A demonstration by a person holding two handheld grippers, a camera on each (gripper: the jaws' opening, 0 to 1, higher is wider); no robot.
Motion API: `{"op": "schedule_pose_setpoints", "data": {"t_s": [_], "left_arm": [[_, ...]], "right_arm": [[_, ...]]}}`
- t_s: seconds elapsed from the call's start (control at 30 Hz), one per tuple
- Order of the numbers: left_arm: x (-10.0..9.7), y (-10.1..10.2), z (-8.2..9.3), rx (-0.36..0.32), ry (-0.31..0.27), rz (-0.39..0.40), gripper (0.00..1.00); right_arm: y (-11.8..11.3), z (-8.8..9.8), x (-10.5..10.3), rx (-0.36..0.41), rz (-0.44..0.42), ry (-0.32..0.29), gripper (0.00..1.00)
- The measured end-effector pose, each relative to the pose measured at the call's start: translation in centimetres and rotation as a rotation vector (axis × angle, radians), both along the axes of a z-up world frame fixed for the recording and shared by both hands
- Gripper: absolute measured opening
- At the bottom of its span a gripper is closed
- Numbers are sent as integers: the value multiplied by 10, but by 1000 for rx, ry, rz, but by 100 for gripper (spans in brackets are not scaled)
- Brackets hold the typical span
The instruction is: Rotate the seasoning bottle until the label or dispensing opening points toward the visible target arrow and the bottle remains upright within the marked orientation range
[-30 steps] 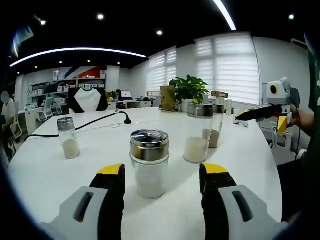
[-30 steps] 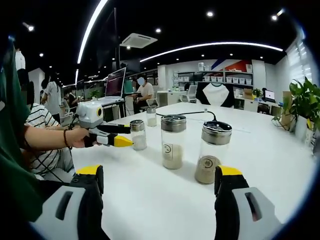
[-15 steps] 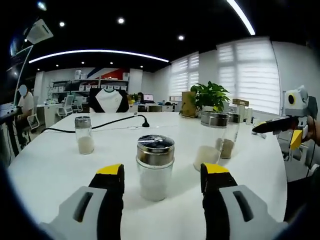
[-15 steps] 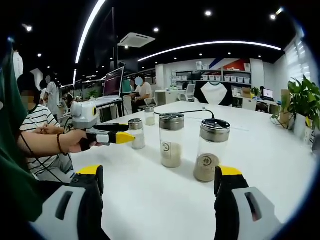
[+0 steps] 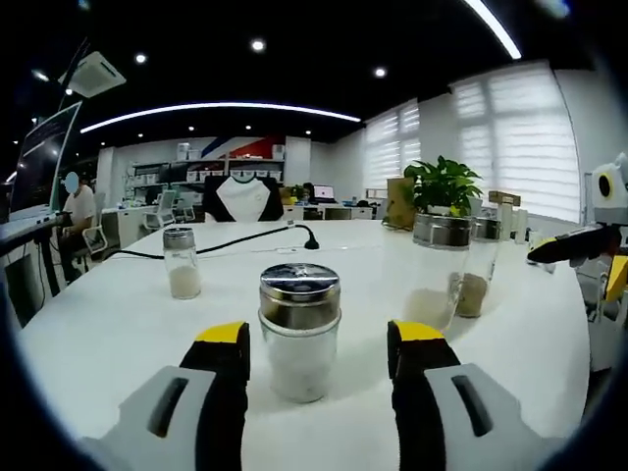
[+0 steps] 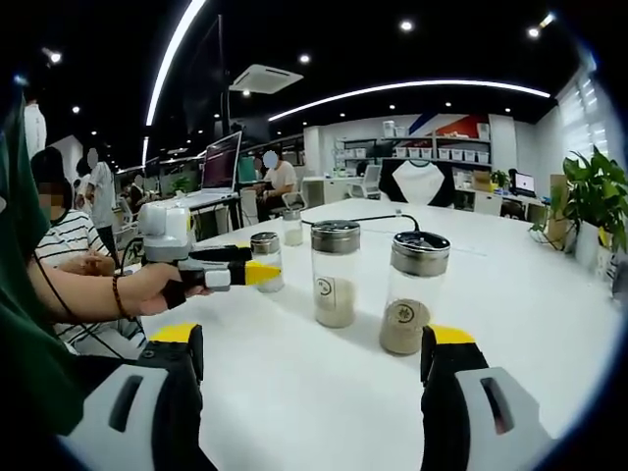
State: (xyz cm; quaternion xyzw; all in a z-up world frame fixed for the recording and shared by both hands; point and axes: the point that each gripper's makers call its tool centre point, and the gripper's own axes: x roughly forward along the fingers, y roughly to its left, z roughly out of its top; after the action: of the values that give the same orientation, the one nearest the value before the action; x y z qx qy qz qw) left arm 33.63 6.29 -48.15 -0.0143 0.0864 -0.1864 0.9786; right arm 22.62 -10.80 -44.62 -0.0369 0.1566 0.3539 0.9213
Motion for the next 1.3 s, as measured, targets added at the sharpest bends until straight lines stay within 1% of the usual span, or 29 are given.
{"op": "schedule_pose_setpoints", "data": {"t_s": [0.03,0.1,0.23,0.27,0.33,0.37,0.43,0.5,0.57,0.63,0.7,0.77,0.87,0.97,1.13,1.3], "left_arm": [[1,1,2,-12,-8,14,58],[2,3,0,-11,-3,31,57],[4,2,-2,-13,7,35,54],[4,2,-1,-15,2,40,52],[5,2,0,-11,-3,42,50],[6,2,-1,-2,3,41,49],[7,4,-2,47,7,37,49],[8,5,0,27,4,39,47],[10,4,0,7,1,24,42],[10,5,0,21,-5,30,38],[10,7,-1,15,-1,35,35],[10,7,-2,-1,3,41,35],[11,7,-2,28,-1,40,35],[11,7,-2,36,-2,34,34],[10,6,-1,33,-14,25,34],[10,7,-1,29,-13,15,34]], "right_arm": [[0,0,0,1,1,-1,94],[0,0,0,1,-1,-2,94],[-2,0,1,1,-4,-1,94],[-2,0,0,1,-2,-2,94],[-3,1,1,-6,-3,-6,94],[-3,1,1,-8,-2,-9,94],[-3,2,1,-7,-3,-10,94],[-4,3,2,-4,-7,-13,94],[-3,3,2,-2,-8,-13,94],[-2,3,2,-4,-4,-11,94],[-1,3,1,-7,1,-12,94],[0,2,1,-7,2,-12,94],[0,1,1,-9,6,-11,93],[0,1,1,-5,5,-10,93],[-2,0,1,-3,0,-8,93],[-2,0,0,-9,1,-7,93]]}}
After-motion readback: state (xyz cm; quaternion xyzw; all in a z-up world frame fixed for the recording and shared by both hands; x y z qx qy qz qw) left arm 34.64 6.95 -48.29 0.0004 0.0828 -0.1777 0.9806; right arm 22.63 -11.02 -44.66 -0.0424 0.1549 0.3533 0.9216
